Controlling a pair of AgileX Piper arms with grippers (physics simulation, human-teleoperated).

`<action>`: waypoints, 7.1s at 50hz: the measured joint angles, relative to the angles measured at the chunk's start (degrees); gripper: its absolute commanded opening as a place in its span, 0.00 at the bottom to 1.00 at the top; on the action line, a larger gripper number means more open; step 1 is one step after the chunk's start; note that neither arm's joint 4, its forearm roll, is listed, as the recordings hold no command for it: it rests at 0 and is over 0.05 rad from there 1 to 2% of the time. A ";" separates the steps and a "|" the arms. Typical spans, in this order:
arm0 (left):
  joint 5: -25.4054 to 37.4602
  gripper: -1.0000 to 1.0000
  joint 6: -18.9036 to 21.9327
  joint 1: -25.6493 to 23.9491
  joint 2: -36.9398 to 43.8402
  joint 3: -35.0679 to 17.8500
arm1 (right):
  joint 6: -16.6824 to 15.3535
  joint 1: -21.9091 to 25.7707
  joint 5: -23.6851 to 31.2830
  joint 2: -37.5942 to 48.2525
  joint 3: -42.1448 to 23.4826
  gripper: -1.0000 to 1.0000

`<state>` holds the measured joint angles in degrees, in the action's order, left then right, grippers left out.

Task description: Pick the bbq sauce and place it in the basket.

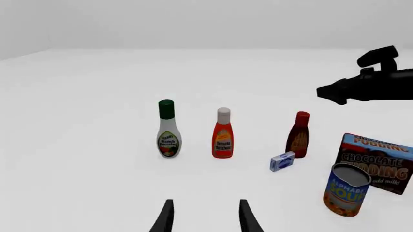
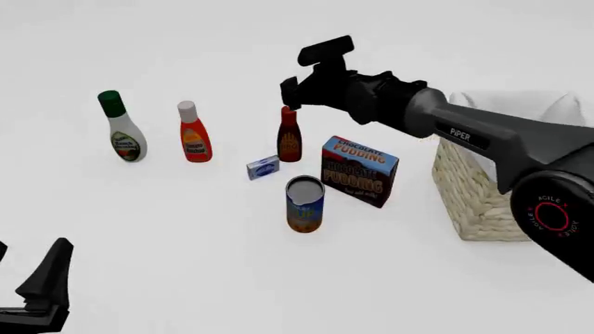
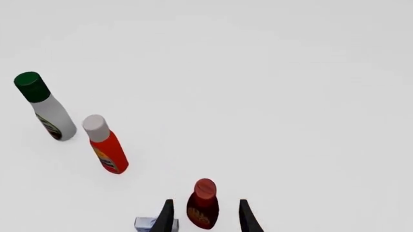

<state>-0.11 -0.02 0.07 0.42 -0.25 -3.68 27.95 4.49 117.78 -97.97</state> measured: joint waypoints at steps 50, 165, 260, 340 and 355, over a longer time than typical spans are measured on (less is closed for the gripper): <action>0.00 1.00 0.00 0.00 0.00 0.00 | 0.45 -0.67 10.18 25.69 -27.85 1.00; 0.00 1.00 0.00 0.00 0.00 0.00 | -10.43 -3.13 16.00 -9.48 -9.19 0.00; 0.00 1.00 0.00 0.00 0.00 0.00 | -14.90 -30.55 18.78 -48.16 21.43 0.00; 0.00 1.00 0.00 0.00 0.00 0.00 | -13.26 -42.05 0.63 -35.36 39.27 0.00; 0.00 1.00 0.00 0.00 0.00 0.00 | -12.83 -42.17 -1.73 -31.47 39.75 0.00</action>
<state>-0.11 -0.02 0.07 0.42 -0.25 -16.52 -14.22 2.76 86.31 -58.22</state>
